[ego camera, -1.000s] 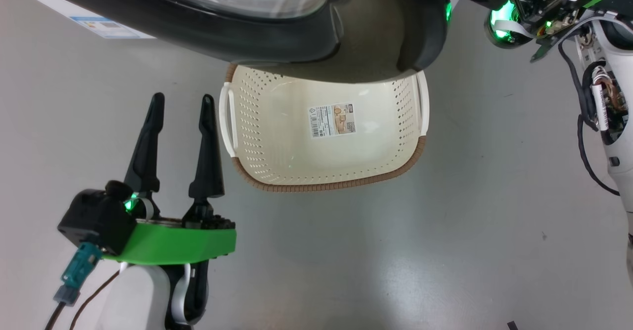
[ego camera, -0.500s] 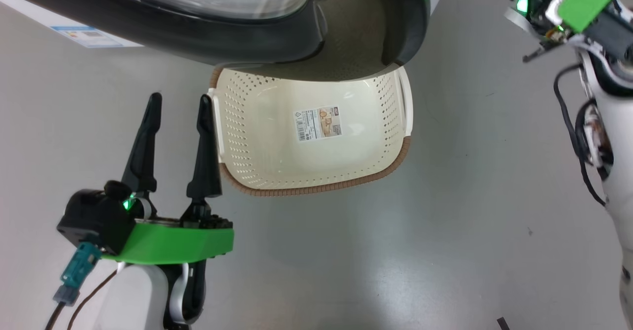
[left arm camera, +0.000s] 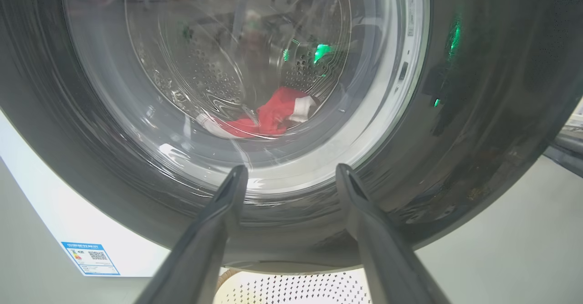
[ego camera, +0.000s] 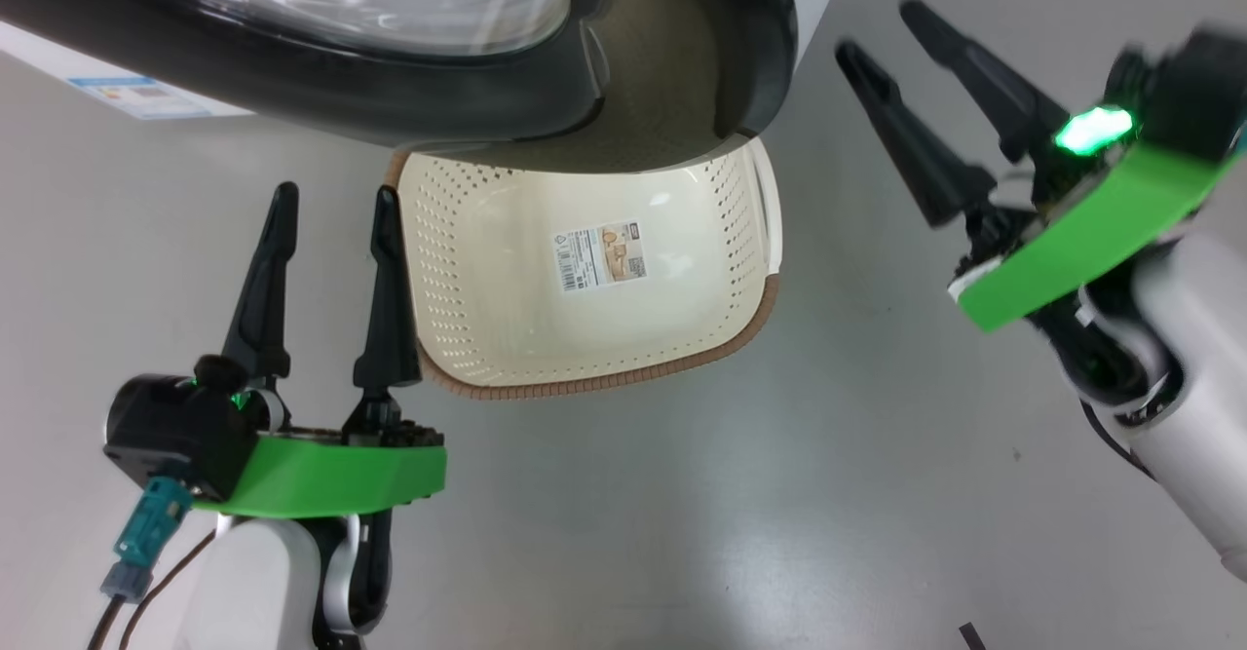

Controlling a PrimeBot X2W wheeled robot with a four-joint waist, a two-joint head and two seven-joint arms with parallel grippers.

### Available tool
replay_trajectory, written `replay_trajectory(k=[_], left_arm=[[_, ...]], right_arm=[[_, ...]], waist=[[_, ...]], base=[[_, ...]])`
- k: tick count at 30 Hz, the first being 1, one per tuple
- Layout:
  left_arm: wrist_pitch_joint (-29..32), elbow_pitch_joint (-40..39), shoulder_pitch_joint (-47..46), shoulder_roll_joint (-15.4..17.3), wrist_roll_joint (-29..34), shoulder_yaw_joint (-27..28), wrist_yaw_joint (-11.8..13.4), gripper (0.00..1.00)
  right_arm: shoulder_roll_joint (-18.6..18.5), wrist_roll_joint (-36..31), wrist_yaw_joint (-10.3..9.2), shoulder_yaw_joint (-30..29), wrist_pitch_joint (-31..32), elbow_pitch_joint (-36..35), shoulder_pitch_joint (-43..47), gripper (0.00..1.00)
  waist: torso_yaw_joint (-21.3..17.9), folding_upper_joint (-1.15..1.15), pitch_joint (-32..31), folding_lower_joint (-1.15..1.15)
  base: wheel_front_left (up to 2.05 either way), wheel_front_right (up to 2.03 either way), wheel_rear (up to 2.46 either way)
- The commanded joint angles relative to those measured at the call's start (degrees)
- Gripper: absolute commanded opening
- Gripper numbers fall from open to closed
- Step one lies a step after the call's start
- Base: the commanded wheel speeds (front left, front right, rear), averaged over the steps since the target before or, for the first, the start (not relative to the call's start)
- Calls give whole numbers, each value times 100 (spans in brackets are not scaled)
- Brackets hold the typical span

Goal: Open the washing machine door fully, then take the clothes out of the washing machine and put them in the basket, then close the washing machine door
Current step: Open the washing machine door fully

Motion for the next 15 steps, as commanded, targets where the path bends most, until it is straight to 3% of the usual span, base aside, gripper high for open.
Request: replay_trajectory(k=[1,6,10,11,15], left_arm=[[-44,-115,98,104,45,200,-52,100],[-44,-117,132,104,88,192,-54,100],[-44,-167,145,104,85,213,-35,100],[-44,-191,154,104,68,219,-22,100],[-44,-247,184,104,56,231,4,100]], right_arm=[[-130,-284,2,248,-491,128,214,100],[-87,-1075,2,400,-1044,1003,245,100],[349,-2076,2,-592,-1055,878,510,100],[608,-2556,2,-1091,-1056,648,761,100],[1044,-3415,2,-1851,-1057,76,1219,100]], waist=[[-42,0,-53,0],[-84,0,-119,0],[-111,0,-115,0],[-115,0,-121,0],[-125,0,-135,0]], base=[[0,0,0],[0,0,0],[0,0,0],[0,0,0],[0,0,0]])
